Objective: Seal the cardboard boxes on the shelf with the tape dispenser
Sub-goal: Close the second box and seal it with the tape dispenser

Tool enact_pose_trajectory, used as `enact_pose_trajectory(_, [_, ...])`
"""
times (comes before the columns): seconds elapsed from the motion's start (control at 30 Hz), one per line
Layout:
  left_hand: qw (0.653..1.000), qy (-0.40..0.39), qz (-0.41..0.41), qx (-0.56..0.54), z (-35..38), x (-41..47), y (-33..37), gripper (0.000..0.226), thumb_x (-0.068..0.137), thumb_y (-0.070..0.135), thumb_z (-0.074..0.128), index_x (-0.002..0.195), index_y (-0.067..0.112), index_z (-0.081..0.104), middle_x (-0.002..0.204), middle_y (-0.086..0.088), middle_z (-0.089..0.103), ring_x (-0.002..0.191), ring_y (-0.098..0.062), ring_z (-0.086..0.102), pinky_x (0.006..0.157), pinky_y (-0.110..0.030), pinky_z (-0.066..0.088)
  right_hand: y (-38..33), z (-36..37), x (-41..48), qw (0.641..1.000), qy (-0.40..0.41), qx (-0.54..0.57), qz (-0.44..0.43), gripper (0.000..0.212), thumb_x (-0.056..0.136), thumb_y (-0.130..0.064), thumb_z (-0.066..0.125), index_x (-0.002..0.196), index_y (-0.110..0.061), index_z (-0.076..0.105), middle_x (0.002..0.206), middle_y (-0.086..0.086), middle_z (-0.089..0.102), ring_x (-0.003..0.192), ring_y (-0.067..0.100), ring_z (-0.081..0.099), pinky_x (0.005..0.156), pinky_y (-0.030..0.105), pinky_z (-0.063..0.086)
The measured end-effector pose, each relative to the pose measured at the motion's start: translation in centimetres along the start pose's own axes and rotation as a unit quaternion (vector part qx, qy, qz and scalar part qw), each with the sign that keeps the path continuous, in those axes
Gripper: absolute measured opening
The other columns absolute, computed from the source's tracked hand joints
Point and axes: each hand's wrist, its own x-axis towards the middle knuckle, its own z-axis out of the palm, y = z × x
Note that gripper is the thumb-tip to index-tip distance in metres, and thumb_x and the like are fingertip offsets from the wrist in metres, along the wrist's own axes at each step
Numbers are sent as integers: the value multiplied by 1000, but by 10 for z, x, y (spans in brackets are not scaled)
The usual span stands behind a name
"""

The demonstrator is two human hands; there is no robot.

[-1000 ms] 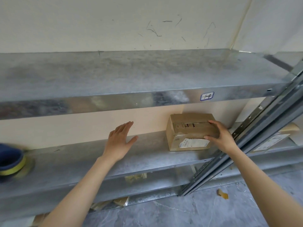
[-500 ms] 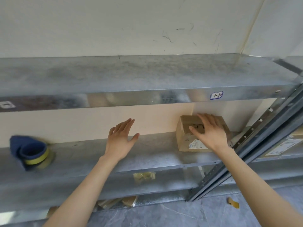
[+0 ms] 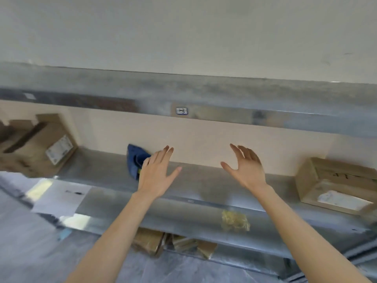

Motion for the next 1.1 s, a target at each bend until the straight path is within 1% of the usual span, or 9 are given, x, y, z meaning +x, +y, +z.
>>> enact_pose_trajectory(0.07, [1000, 11, -20, 11, -16, -17, -41, 87, 85, 73, 18, 154, 23, 33, 161, 4, 31, 144, -20, 35, 115, -40, 29, -43, 12, -3, 1000, -5, 6, -19, 77, 89, -69, 44, 152, -25, 34, 153, 6, 39, 141, 30, 33, 117, 43, 26])
enact_pose_trajectory(0.13, [999, 22, -37, 22, -34, -36, -82, 89, 83, 73, 19, 152, 21, 38, 159, 3, 36, 142, -22, 39, 112, -39, 31, -89, 26, -8, 999, -7, 13, -42, 88, 81, -76, 29, 150, -23, 38, 151, 8, 43, 139, 32, 37, 116, 45, 28])
enact_pose_trajectory(0.23, [997, 26, -59, 32, -59, -61, -144, 91, 82, 74, 15, 154, 22, 33, 161, 4, 31, 145, -20, 34, 114, -36, 25, -159, 45, -16, 997, -4, 29, -68, 95, 75, -77, 18, 151, -24, 37, 153, 8, 40, 141, 33, 34, 117, 45, 26])
enact_pose_trajectory(0.33, [995, 49, -78, 45, -81, -79, -198, 89, 84, 74, 15, 155, 23, 32, 161, 4, 32, 145, -20, 32, 116, -36, 24, -224, 56, -19, 995, -15, 37, -89, 84, 84, -75, 29, 152, -24, 34, 156, 7, 35, 144, 31, 27, 118, 43, 22])
enact_pose_trajectory(0.4, [993, 61, -89, 47, -94, -87, -230, 87, 86, 74, 17, 154, 22, 34, 159, 2, 34, 145, -20, 33, 116, -38, 26, -262, 63, -16, 993, -20, 39, -114, 72, 92, -63, 47, 151, -23, 35, 157, 6, 34, 145, 29, 25, 118, 41, 21])
enact_pose_trajectory(0.47, [991, 79, -99, 50, -104, -91, -261, 84, 88, 73, 21, 152, 22, 37, 158, 1, 37, 144, -22, 36, 115, -41, 28, -296, 71, -10, 988, -20, 46, -145, 67, 93, -56, 54, 149, -23, 37, 155, 6, 35, 145, 29, 25, 117, 40, 21])
enact_pose_trajectory(0.63, [980, 131, -147, 29, -127, -94, -336, 66, 97, 59, 46, 152, 22, 37, 160, 1, 33, 146, -24, 31, 117, -46, 26, -372, 91, 10, 976, -46, 56, -207, 69, 94, -60, 48, 152, -27, 32, 160, 4, 25, 149, 26, 15, 121, 42, 15])
enact_pose_trajectory(0.77, [972, 149, -182, 26, -138, -92, -384, 68, 96, 56, 50, 152, 22, 35, 162, 1, 28, 150, -23, 23, 120, -44, 21, -433, 112, 35, 961, -70, 74, -257, 70, 95, -61, 48, 153, -27, 28, 163, 4, 19, 151, 25, 11, 121, 42, 12])
enact_pose_trajectory(1.1, [962, 90, -256, 28, -147, -61, -498, 81, 90, 60, 60, 156, 29, 26, 165, 7, 17, 153, -21, 15, 121, -50, 17, -559, 176, 109, 923, -143, 106, -340, 76, 91, -62, 54, 154, -30, 27, 162, 1, 19, 149, 21, 14, 120, 40, 21])
